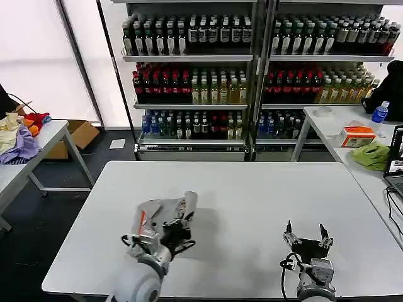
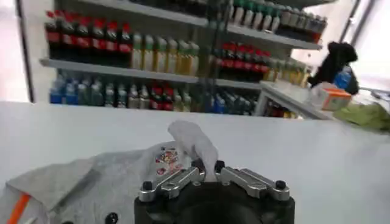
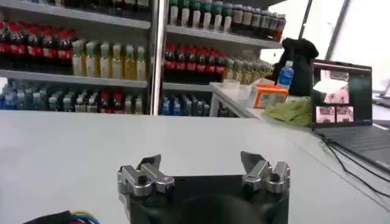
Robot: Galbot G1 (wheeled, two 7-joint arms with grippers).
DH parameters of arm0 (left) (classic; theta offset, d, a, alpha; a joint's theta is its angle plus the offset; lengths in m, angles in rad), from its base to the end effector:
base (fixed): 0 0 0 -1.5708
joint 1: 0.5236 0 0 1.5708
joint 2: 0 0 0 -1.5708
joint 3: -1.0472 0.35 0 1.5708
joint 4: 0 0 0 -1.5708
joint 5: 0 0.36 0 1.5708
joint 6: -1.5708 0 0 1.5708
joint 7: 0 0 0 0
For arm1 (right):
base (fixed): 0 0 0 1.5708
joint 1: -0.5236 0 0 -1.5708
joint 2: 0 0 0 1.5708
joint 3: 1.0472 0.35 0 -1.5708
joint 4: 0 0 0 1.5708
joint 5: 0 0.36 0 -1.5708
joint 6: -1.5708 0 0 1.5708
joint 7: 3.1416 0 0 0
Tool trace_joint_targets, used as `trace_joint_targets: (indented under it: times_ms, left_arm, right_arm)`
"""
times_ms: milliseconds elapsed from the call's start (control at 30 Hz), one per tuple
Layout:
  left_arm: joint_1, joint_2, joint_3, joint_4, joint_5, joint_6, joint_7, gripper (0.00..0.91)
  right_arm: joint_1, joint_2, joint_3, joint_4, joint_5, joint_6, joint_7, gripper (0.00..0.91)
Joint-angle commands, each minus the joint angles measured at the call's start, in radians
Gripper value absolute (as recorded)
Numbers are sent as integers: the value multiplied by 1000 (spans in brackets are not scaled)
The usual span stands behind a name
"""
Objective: Fold and organize the clothes.
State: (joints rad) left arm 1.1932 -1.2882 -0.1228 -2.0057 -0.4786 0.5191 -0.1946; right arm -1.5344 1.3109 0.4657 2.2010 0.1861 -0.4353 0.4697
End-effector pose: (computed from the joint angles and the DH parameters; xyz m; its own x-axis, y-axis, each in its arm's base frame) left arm 0.2645 -0.0670 -0.2673 -0.8500 0.3865 0.3581 0.3330 0.9208 -0.2032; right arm 0.1922 -0.0192 -0.2575 -0.9196 0.2822 0.2732 0.2469 0.9563 -0.1567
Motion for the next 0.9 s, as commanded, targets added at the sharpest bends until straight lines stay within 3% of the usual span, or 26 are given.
trace_joint_targets:
  times_ms: [33,300,500,667,900]
  left_arm:
    - [-75,-103,139,83,-16,-7,-9,907]
    - [-92,-100,92,30,-193,-71,6,907]
    - [-91,-22,9,20,-84,-52,-3,907]
    - [-86,87,-96,37,30,-35,8,907]
    - [-42,125,-214,46,76,-32,-23,907]
  right_arm:
    - [-4,9,-1,-5,-18,-1,-6,907]
    - [23,2,-24,-25,-8,-12,-5,907]
    - [87,-34,-61,-28,224,-76,-16,907]
    - [224,-79,-124,-63,513,-143,-25,907]
    - [332,-67,-239,-135,626,-143,20,907]
